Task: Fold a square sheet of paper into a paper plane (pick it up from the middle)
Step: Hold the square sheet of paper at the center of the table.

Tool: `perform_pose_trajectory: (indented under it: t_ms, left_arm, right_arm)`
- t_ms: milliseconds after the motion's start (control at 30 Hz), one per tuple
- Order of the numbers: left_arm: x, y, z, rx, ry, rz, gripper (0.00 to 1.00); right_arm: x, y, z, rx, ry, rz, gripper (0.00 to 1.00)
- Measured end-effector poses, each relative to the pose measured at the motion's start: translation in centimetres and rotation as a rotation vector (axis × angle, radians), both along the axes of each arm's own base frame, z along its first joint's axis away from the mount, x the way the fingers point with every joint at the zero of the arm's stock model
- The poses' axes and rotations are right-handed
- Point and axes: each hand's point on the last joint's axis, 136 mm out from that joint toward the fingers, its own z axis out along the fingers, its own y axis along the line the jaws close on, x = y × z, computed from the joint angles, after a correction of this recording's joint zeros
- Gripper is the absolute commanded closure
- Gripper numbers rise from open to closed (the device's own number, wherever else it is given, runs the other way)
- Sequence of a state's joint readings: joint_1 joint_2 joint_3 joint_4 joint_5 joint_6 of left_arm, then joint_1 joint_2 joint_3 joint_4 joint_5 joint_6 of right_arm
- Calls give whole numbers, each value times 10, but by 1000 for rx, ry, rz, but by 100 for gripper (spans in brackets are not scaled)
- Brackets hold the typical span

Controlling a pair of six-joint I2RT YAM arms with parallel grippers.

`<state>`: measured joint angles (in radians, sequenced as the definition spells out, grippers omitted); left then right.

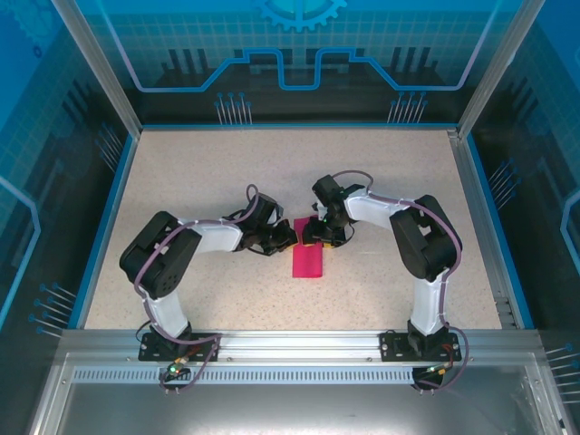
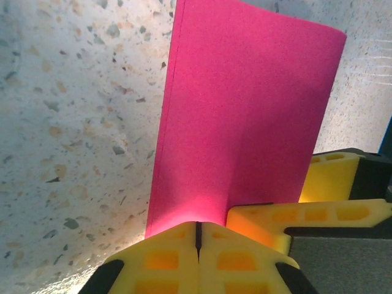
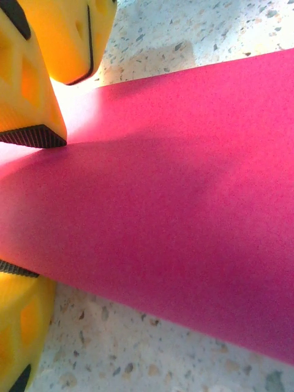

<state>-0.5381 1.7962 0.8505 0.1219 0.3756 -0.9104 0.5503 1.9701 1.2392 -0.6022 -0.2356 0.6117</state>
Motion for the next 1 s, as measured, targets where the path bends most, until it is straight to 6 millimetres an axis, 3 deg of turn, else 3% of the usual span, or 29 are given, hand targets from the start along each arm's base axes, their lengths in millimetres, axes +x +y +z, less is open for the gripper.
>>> perform_pose_trajectory:
  t_ms: [467,733,867,1000]
  left_arm:
    - [-6,3,-12,44,49,-15,100]
    - [-7,4,-13,63,62,-20,100]
    - [-7,4,-14,66,67,-21,100]
    - [-7,4,-14,71,70,-20,100]
  right_arm:
    - [0,0,1,3,-4,0,48]
    - [4,4,16,55,-71,-24,41]
    - [-2,-15,24,25,-94,-67,39]
    - [4,-23,51,51,-166,-88,46]
